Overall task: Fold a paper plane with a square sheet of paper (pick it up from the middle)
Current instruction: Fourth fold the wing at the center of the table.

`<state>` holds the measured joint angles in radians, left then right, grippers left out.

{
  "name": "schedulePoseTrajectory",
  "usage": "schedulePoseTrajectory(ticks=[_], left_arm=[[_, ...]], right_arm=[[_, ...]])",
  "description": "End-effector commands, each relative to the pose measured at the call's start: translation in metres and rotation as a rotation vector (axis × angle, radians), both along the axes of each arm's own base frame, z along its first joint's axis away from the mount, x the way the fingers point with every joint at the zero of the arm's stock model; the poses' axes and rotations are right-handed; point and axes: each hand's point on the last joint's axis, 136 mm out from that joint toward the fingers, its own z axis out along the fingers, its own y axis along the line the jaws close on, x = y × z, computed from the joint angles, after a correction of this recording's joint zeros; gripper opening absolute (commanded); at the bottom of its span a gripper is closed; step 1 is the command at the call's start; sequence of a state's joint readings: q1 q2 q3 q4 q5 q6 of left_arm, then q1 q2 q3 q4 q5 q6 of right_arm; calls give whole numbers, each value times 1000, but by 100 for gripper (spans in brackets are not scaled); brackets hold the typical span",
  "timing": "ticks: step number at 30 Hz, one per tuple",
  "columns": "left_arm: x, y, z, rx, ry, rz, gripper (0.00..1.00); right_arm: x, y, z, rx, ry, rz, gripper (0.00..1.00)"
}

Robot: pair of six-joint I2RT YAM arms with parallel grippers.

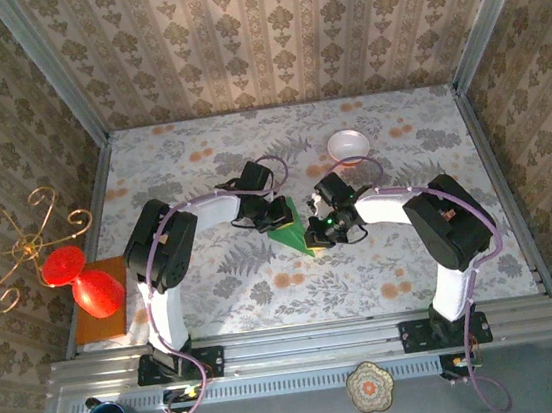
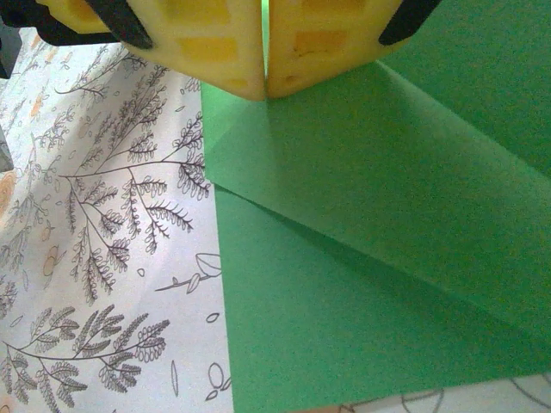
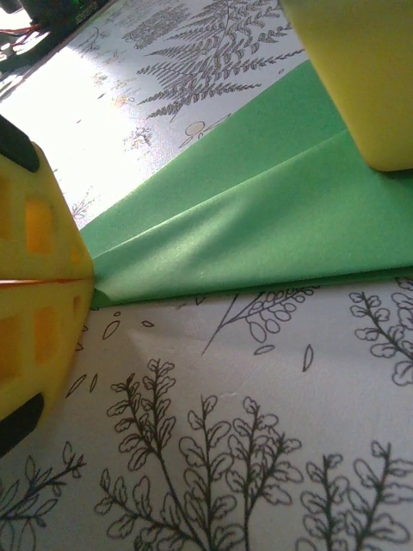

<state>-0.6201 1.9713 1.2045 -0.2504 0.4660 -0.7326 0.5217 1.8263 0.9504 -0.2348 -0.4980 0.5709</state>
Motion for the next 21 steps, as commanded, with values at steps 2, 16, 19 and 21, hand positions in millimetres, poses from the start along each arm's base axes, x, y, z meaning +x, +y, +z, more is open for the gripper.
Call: schedulePoseTrajectory(ticks=[2,16,19,21], left_arm=[[-4,13,-20,64,37,11,12],[-13,17,-39,80,80,5,12],[-13,17,-39,77,79,3,12],[-13,17,-39,76,79,2,12]], right_arm=[[-29,-40,-51,-218,120,-15,11],[17,16,36,108,-90,-22,15],[22,19,27,98,-73,-17,14],[24,21,21,95,-63,-17,13]])
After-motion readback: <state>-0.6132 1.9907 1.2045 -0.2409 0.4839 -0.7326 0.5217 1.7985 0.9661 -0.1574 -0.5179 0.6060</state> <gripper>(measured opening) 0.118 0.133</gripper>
